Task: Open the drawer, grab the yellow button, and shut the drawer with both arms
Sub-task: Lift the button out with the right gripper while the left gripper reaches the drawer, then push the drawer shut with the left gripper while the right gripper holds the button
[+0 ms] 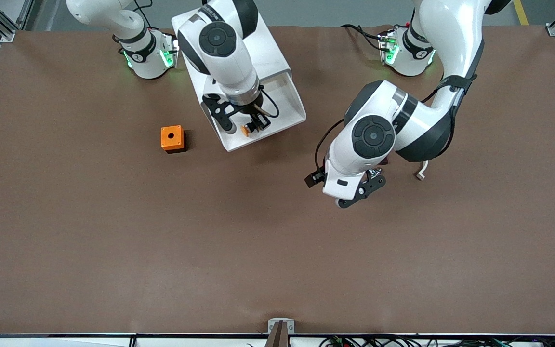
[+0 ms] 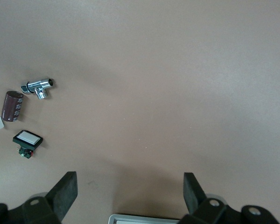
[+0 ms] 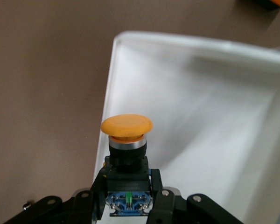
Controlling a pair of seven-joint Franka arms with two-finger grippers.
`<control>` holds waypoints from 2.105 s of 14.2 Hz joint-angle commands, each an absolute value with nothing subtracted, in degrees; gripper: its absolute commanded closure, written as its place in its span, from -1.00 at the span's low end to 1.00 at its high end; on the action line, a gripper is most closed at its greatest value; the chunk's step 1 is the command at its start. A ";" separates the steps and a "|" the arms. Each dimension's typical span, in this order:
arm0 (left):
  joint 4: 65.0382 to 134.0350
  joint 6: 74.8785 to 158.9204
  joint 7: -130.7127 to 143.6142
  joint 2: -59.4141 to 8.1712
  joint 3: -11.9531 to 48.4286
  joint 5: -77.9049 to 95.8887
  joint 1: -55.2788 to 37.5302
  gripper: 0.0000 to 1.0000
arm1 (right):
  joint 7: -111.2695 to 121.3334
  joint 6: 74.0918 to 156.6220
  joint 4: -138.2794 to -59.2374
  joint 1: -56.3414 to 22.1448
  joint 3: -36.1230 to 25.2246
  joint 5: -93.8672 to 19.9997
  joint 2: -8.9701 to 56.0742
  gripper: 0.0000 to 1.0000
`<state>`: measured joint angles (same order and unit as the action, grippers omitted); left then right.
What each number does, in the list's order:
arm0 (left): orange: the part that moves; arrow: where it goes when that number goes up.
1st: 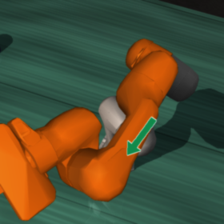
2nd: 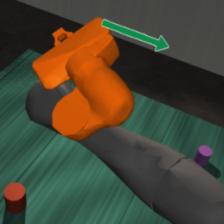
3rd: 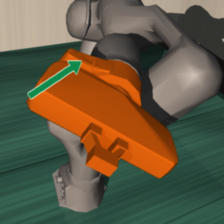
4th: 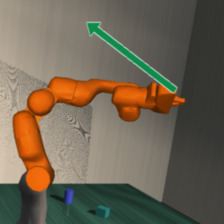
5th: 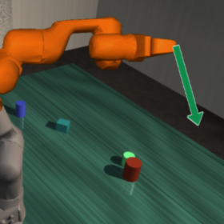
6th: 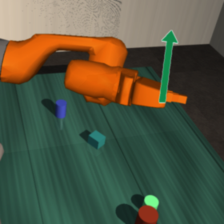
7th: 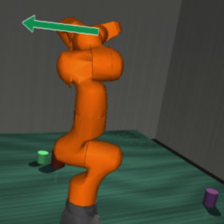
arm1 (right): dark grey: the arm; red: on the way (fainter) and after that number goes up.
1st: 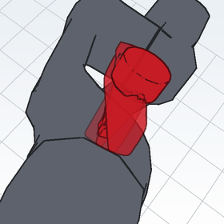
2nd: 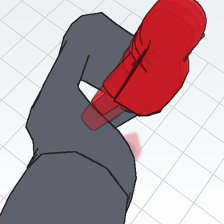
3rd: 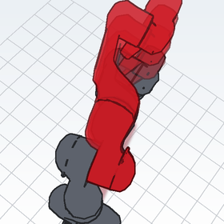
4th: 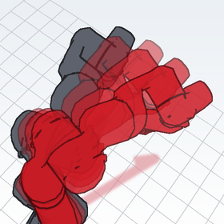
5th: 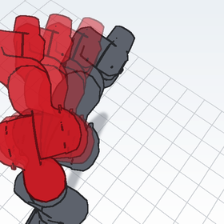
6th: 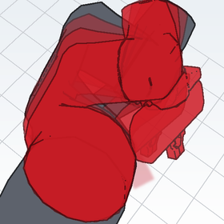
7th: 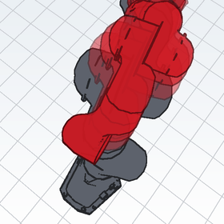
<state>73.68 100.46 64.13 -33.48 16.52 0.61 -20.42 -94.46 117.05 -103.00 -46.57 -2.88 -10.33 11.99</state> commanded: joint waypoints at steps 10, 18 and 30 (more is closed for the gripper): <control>75.23 102.39 64.60 -33.31 16.96 -0.97 -26.53 -1.00 | -58.04 101.78 -96.42 -26.38 -2.72 -11.08 10.37 1.00; 75.32 110.65 64.60 -36.74 16.96 -1.41 -31.46 -1.00 | -34.49 101.69 -96.85 -13.82 -2.72 -10.29 12.30 1.00; 76.20 108.90 72.31 -36.83 16.96 10.19 -34.89 -1.00 | -5.30 109.94 -96.94 0.69 -2.72 -7.92 24.86 1.00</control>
